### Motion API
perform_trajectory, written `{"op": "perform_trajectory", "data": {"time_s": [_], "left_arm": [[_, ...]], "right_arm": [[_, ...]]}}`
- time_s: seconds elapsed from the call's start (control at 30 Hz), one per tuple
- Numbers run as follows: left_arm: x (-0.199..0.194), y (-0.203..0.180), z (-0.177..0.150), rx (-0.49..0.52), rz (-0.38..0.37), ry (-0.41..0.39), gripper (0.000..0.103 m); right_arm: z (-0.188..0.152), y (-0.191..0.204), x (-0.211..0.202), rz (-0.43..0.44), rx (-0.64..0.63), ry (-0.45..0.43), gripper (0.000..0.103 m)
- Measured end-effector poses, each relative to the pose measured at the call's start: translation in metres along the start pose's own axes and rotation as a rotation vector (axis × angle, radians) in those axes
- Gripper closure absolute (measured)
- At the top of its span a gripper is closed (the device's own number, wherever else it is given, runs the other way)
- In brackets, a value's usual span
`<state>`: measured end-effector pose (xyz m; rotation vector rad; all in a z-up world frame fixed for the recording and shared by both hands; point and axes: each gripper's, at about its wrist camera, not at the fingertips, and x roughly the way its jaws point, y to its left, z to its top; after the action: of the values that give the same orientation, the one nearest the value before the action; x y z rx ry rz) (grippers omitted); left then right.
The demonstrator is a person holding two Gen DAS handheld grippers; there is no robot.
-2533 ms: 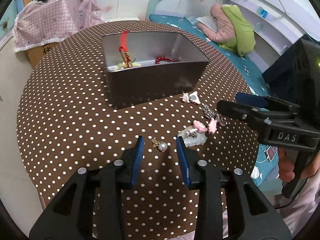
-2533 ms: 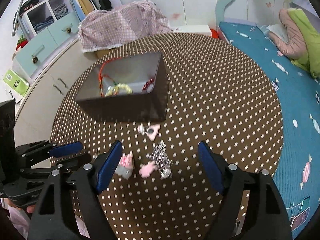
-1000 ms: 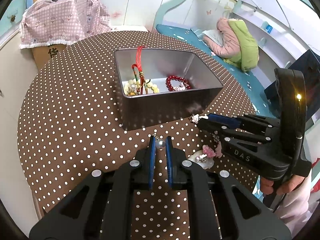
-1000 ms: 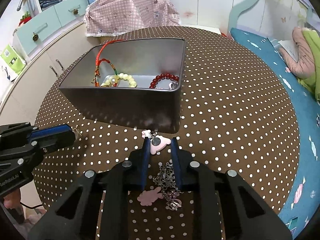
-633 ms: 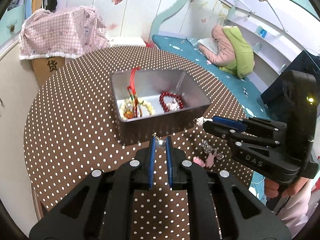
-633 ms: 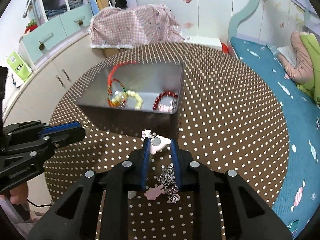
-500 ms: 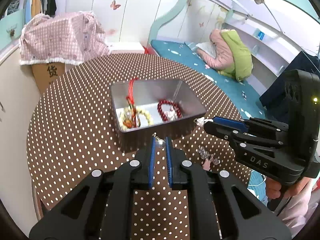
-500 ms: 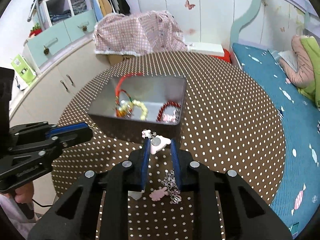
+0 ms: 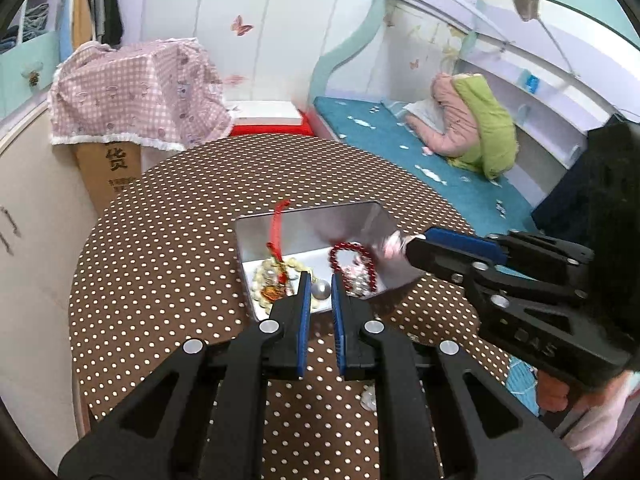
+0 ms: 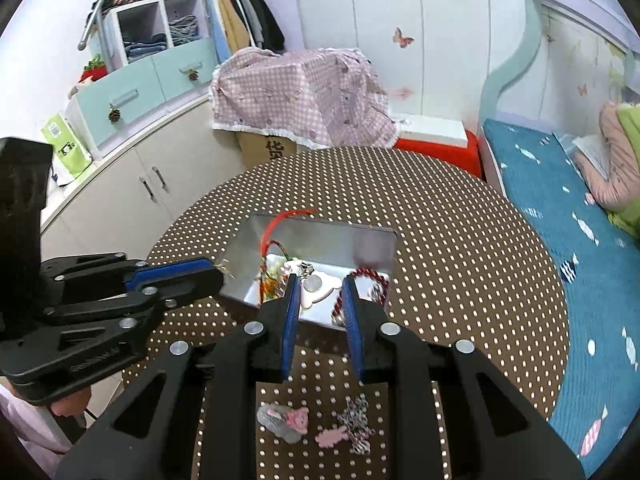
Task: Organize jewelry
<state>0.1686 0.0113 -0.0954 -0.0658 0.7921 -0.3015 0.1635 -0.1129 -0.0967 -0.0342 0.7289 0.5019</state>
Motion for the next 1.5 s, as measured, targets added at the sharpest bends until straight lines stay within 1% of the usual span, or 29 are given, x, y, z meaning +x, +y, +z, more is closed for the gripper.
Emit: {"op": "perform_trajectory", "data": {"time_s": [0.03,0.07,0.3,0.43,0.5,0.53,0.57,0.8,0.9,1.0,1.03,1.1,1.17,1.2,1.23,1.27,1.33,1.43,1.5], "left_arm": [[0.002,0.001,0.001,-0.004,0.002,0.008,0.092],[0.003,0.001,0.001,-0.006,0.002,0.011,0.092],[0.001,0.000,-0.006,-0.006,0.003,0.019,0.092],[-0.004,-0.006,-0.016,0.006,-0.001,0.028,0.092],[-0.006,-0.010,-0.024,0.010,-0.002,0.035,0.086],[-0.007,-0.011,-0.028,0.006,-0.002,0.039,0.072],[-0.007,-0.012,-0.032,0.003,-0.001,0.042,0.065],[0.006,-0.028,-0.068,0.019,-0.005,0.131,0.065],[0.013,-0.036,-0.075,0.036,-0.031,0.139,0.065],[0.022,-0.044,-0.076,0.062,-0.043,0.154,0.066],[0.025,-0.047,-0.077,0.071,-0.050,0.161,0.066],[0.030,-0.050,-0.079,0.082,-0.063,0.171,0.071],[0.034,-0.053,-0.080,0.094,-0.071,0.181,0.082],[0.037,-0.054,-0.081,0.098,-0.073,0.185,0.085],[0.039,-0.054,-0.082,0.103,-0.067,0.187,0.091],[0.042,-0.055,-0.083,0.109,-0.064,0.195,0.093],[0.042,-0.053,-0.084,0.103,-0.071,0.188,0.094],[0.038,-0.050,-0.083,0.091,-0.080,0.168,0.102],[0.034,-0.045,-0.082,0.081,-0.072,0.163,0.102]], "right_arm": [[0.000,0.000,0.000,0.004,0.001,-0.003,0.068],[0.000,-0.001,-0.001,0.001,0.004,-0.007,0.065],[-0.011,-0.020,-0.010,-0.044,0.063,0.004,0.064],[-0.027,-0.028,-0.017,-0.072,0.088,0.025,0.064],[-0.034,-0.028,-0.018,-0.077,0.094,0.041,0.064],[-0.040,-0.028,-0.017,-0.080,0.099,0.055,0.064],[-0.046,-0.028,-0.017,-0.080,0.102,0.067,0.064],[-0.077,-0.028,-0.009,-0.069,0.127,0.148,0.064],[-0.084,-0.029,-0.010,-0.066,0.139,0.158,0.064],[-0.086,-0.029,-0.012,-0.068,0.145,0.160,0.064],[-0.086,-0.029,-0.014,-0.066,0.145,0.159,0.064],[-0.087,-0.030,-0.015,-0.062,0.146,0.157,0.064],[-0.089,-0.030,-0.014,-0.059,0.149,0.164,0.064],[-0.092,-0.030,-0.012,-0.055,0.149,0.171,0.064],[-0.092,-0.029,-0.011,-0.053,0.148,0.174,0.064],[-0.094,-0.028,-0.010,-0.047,0.146,0.179,0.064],[-0.096,-0.023,-0.010,-0.026,0.136,0.184,0.064],[-0.097,-0.016,-0.009,-0.001,0.123,0.191,0.064],[-0.097,-0.012,-0.009,0.013,0.112,0.193,0.065]]}}
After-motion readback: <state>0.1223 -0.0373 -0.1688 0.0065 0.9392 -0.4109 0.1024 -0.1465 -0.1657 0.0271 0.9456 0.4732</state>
